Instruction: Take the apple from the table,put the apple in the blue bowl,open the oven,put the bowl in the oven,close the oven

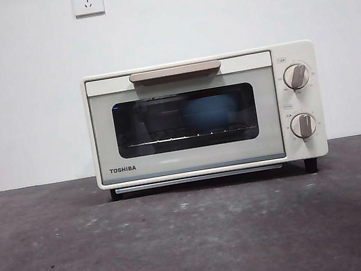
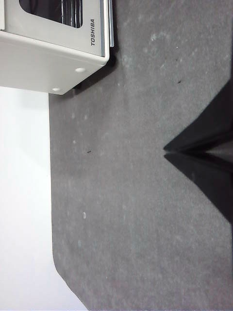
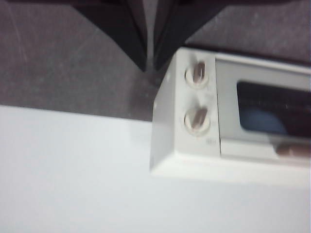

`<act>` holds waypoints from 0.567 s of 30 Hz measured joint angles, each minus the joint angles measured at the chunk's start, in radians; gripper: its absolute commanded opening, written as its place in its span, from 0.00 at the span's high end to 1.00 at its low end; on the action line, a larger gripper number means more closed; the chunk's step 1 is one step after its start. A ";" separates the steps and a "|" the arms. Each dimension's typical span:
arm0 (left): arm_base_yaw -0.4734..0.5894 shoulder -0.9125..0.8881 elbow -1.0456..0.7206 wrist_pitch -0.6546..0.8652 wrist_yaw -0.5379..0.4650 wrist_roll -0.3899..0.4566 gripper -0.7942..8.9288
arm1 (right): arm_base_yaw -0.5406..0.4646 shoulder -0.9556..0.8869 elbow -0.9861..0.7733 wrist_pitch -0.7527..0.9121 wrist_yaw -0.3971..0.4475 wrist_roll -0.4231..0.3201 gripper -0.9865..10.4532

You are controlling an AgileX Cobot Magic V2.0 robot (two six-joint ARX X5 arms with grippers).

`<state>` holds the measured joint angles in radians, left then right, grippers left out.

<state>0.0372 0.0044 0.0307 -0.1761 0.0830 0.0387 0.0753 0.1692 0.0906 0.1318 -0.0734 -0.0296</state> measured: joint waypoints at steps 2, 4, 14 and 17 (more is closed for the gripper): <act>0.000 0.000 0.000 0.000 0.000 0.000 0.91 | 0.000 -0.048 -0.050 -0.001 0.008 0.000 0.91; 0.000 0.000 0.000 0.000 0.000 0.000 0.91 | 0.000 -0.085 -0.075 -0.014 0.011 0.000 0.91; 0.000 0.000 0.000 0.000 0.000 0.000 0.91 | 0.000 -0.165 -0.075 -0.230 0.021 0.000 0.91; 0.000 0.000 0.000 0.000 0.000 0.000 0.91 | 0.000 -0.164 -0.075 -0.248 0.021 0.000 0.91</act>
<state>0.0372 0.0044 0.0307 -0.1761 0.0830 0.0383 0.0757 0.0051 0.0158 -0.1165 -0.0521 -0.0292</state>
